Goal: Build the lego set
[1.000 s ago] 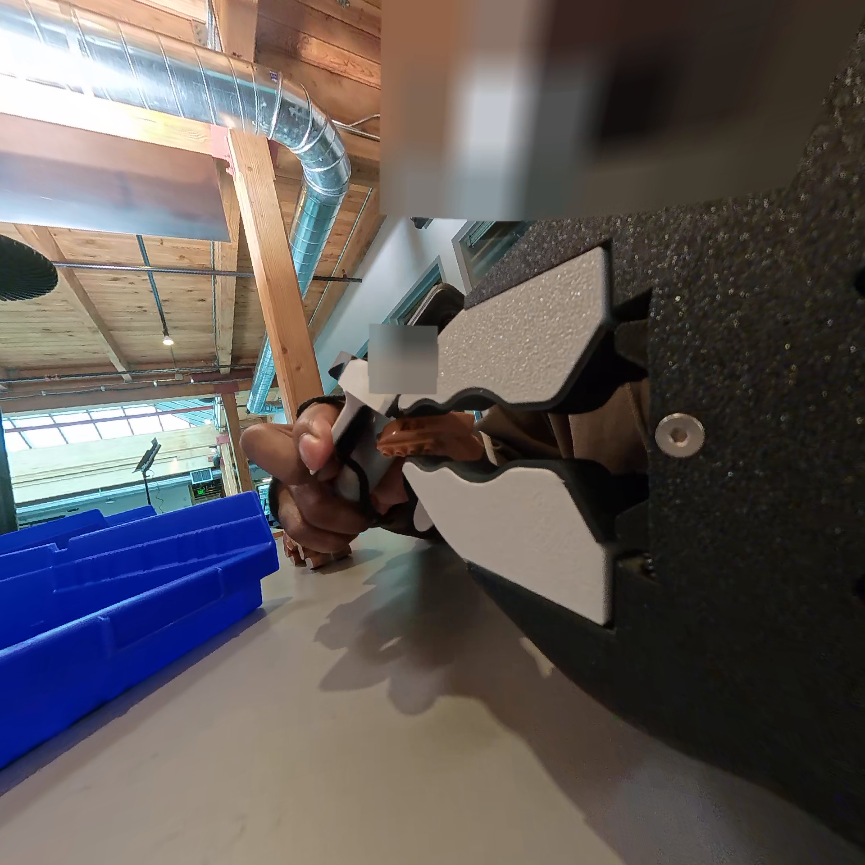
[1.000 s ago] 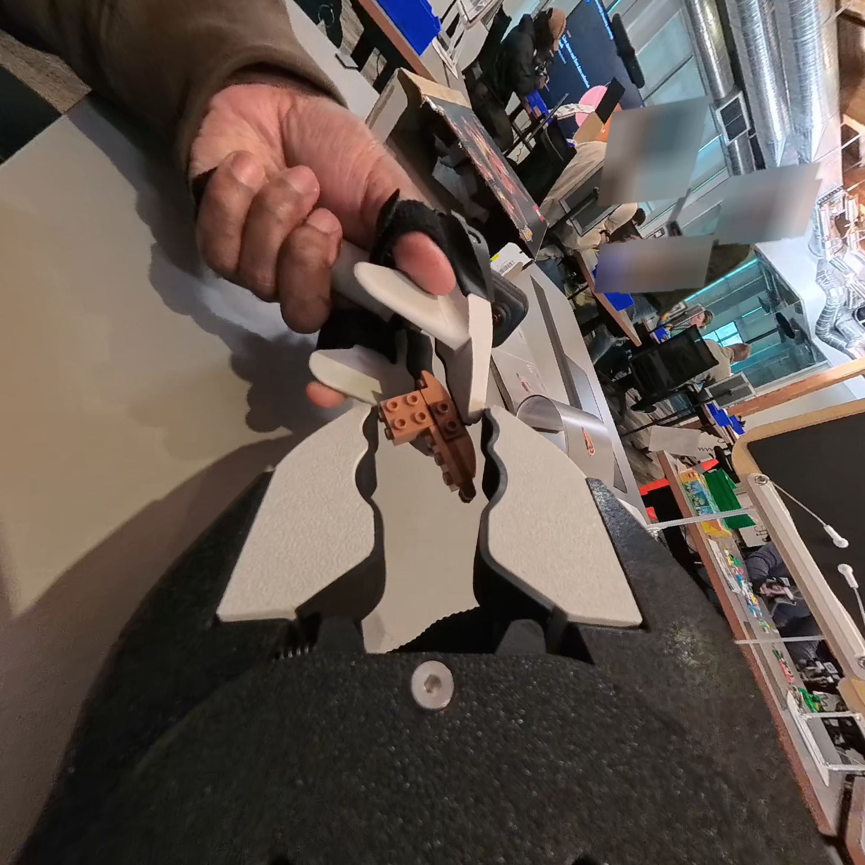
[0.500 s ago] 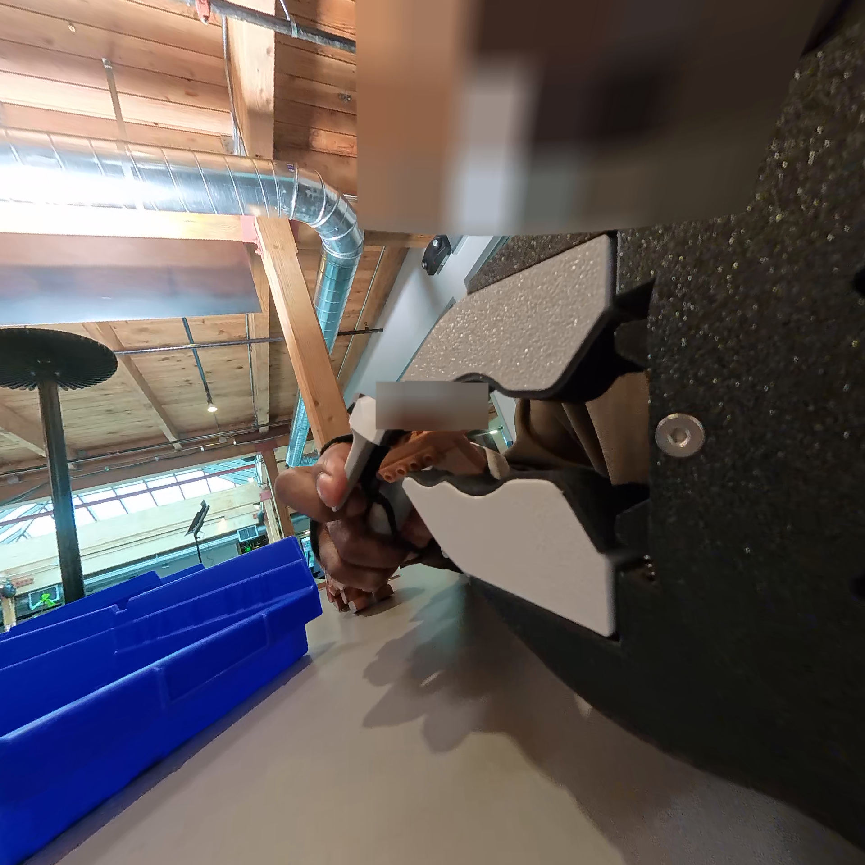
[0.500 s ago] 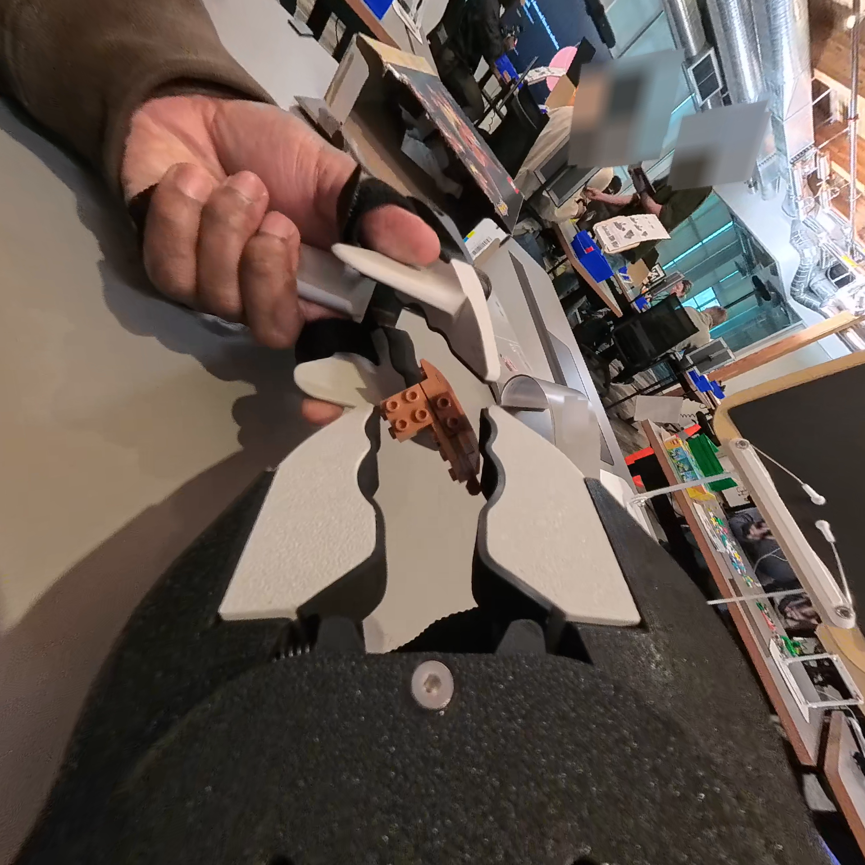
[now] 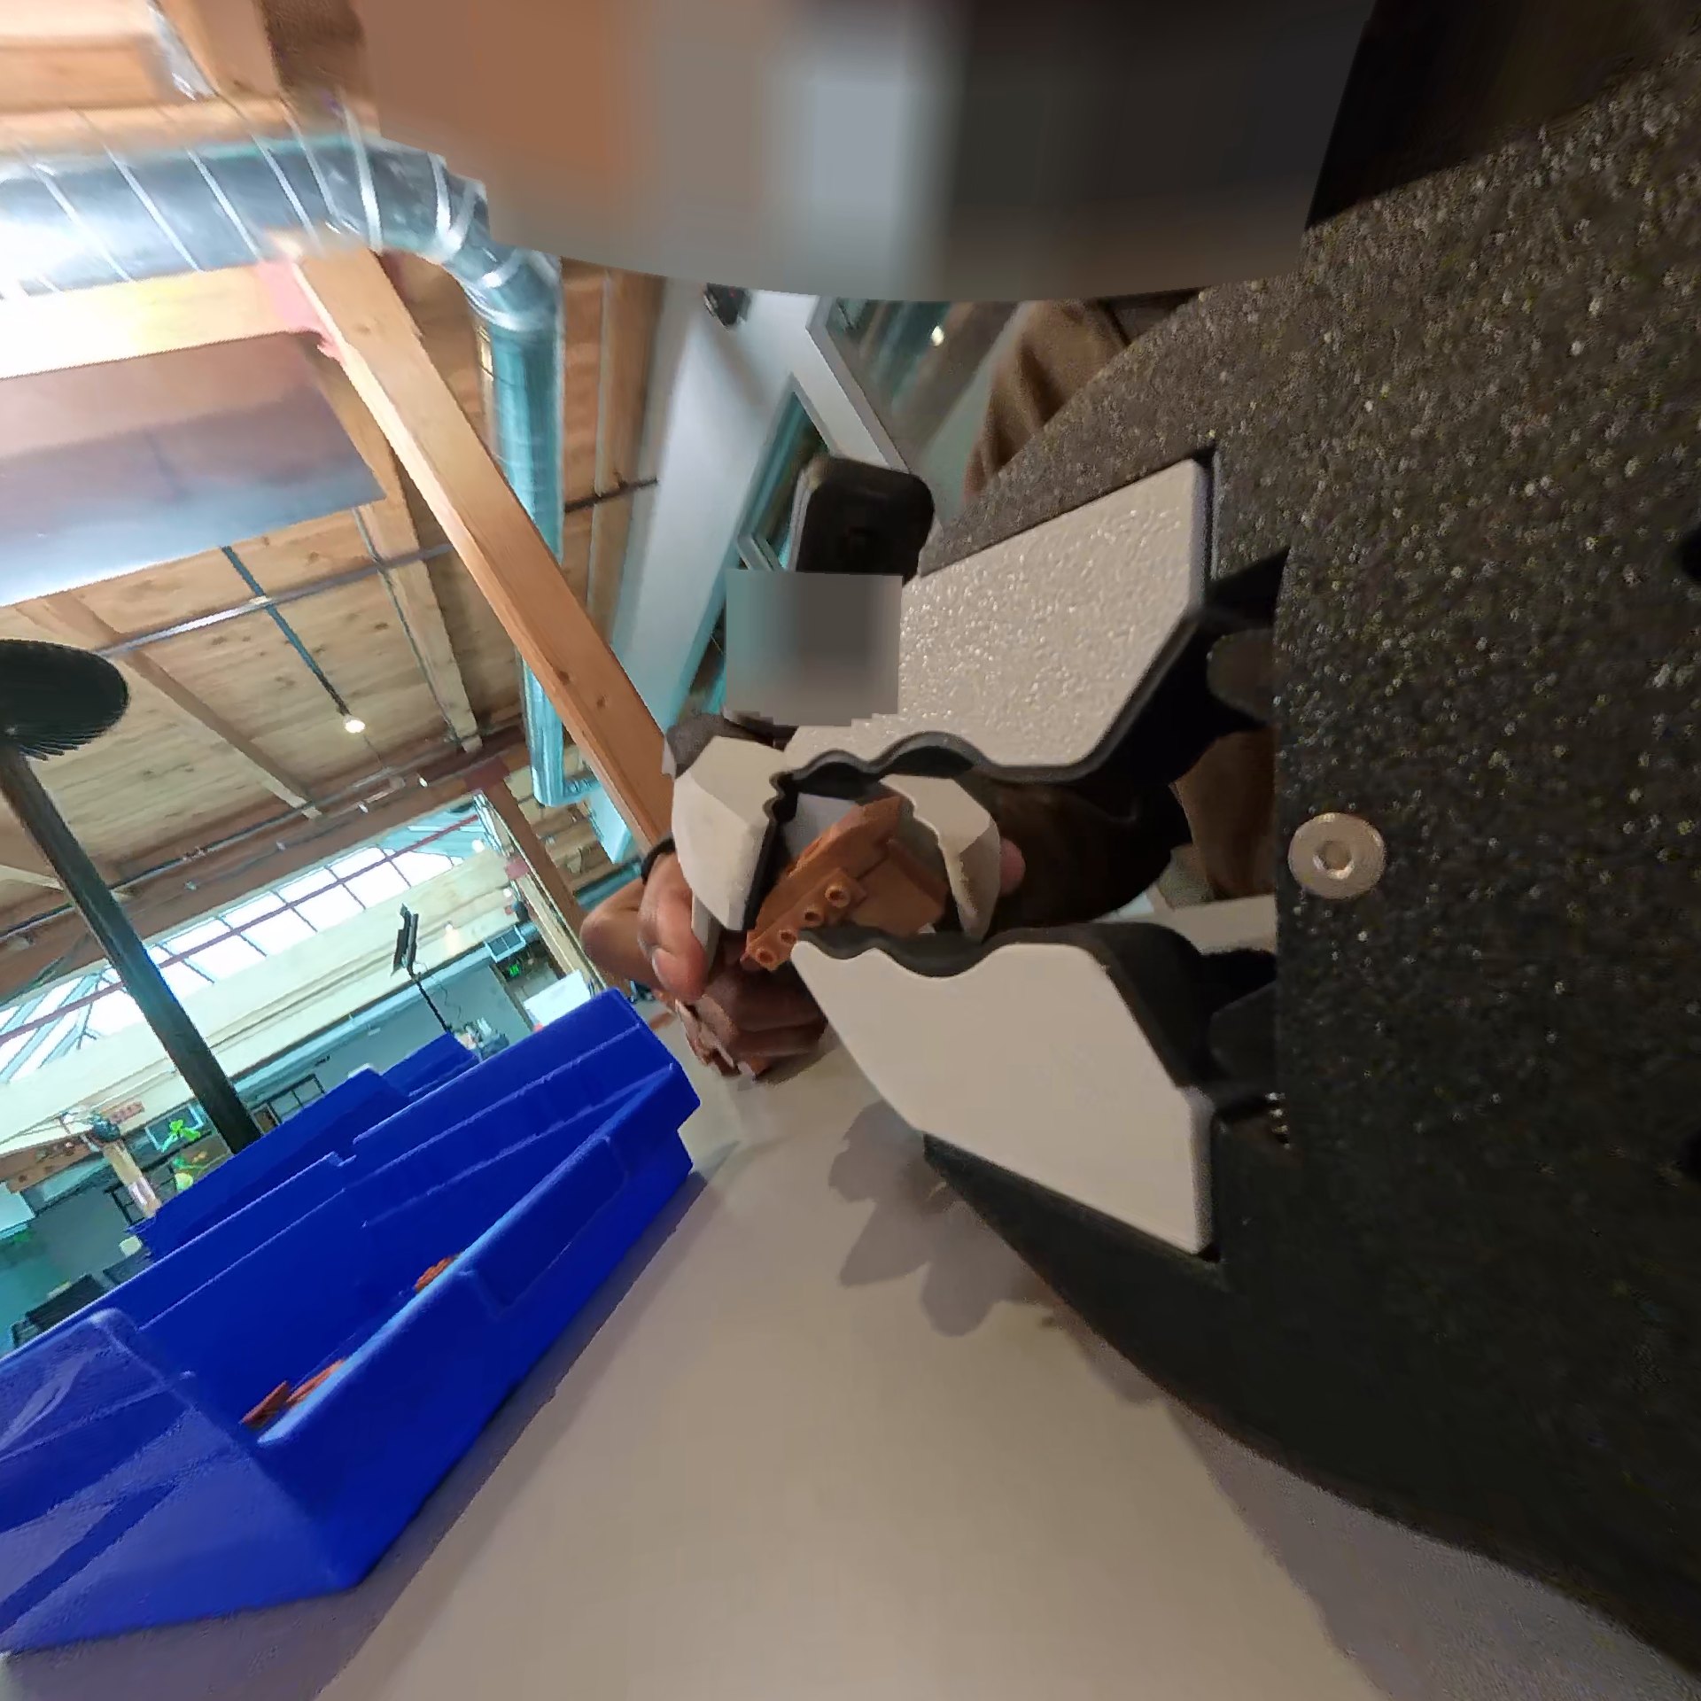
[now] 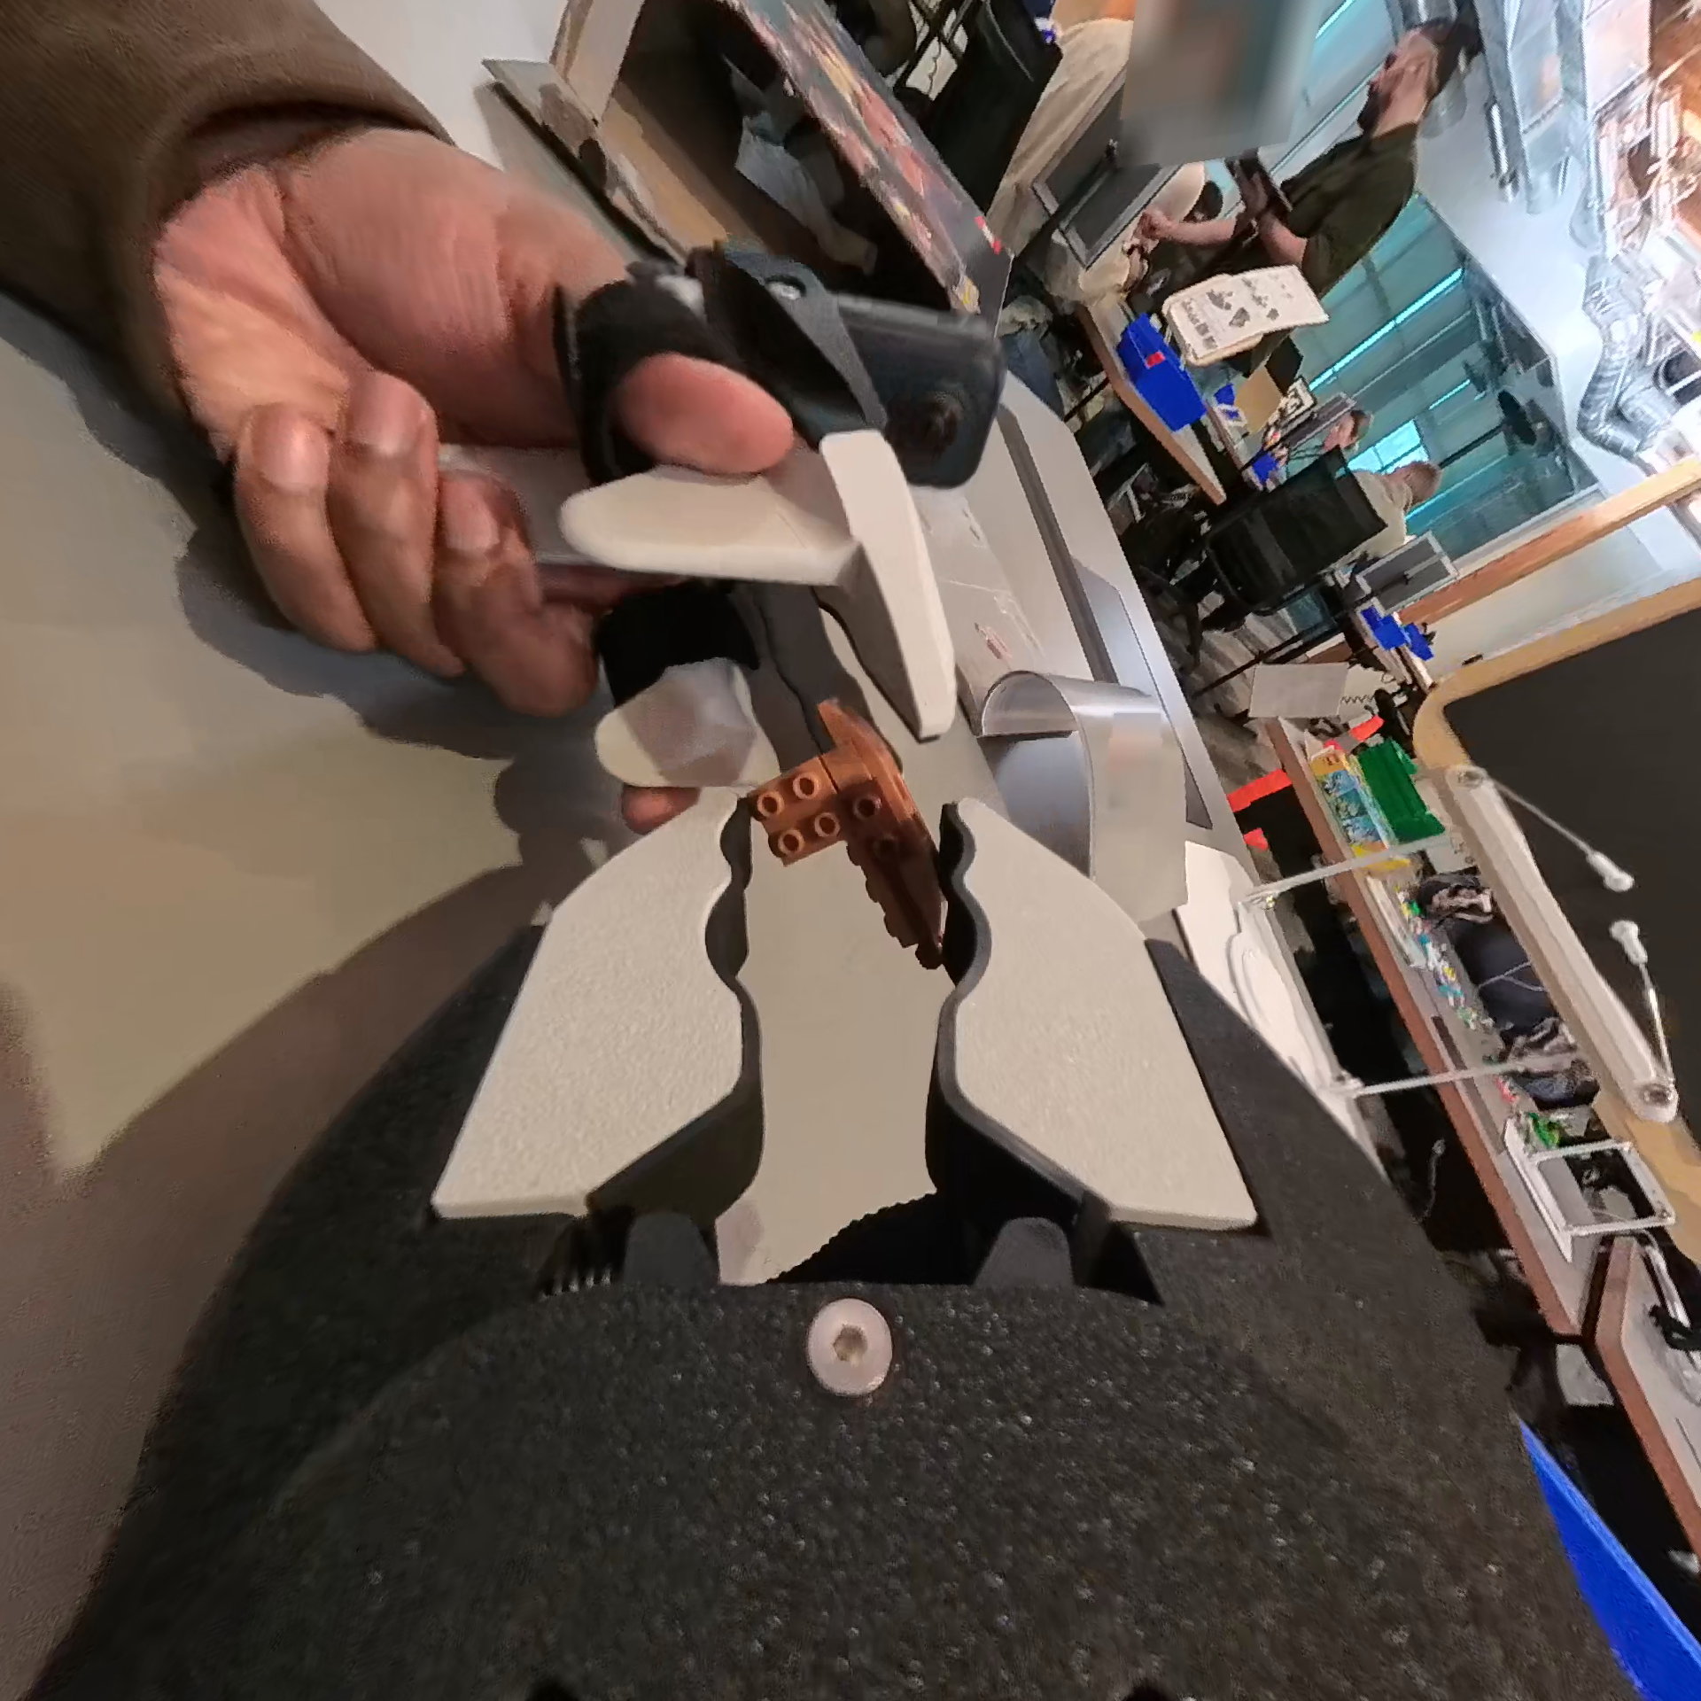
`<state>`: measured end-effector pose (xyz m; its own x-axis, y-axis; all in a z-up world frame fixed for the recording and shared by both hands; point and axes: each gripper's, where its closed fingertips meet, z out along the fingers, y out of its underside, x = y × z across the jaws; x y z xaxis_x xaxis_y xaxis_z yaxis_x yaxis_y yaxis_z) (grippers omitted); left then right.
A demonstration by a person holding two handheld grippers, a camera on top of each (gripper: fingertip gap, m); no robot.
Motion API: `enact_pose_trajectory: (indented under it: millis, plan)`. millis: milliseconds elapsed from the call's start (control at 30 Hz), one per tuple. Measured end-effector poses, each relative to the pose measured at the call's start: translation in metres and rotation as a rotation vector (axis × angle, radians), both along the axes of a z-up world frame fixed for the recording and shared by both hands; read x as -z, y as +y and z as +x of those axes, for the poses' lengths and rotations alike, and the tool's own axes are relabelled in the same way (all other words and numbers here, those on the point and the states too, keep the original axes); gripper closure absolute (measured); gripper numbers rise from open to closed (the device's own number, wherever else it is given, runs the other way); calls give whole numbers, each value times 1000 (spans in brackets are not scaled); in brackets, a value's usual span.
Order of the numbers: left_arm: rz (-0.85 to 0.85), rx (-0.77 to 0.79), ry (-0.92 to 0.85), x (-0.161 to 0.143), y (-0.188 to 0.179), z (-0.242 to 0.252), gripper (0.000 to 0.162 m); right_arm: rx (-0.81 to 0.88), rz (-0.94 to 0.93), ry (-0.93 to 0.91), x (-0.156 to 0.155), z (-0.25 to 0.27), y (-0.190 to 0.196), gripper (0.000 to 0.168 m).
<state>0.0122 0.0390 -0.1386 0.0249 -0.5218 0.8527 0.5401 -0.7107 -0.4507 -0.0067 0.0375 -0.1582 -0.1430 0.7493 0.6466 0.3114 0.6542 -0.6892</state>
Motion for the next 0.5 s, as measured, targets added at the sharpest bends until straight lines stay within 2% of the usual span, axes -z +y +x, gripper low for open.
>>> enact_pose_trajectory:
  millis: [300,400,500]
  plan:
    - [175,-43,328,8,-3,-1,132,104,-111,-105,5,-5,0,130]
    - [193,-68,421,13,0,-3,140,136,-121,-140,7,-6,2,130]
    - [164,-77,426,15,3,-7,147,135,-84,-145,7,-6,2,131]
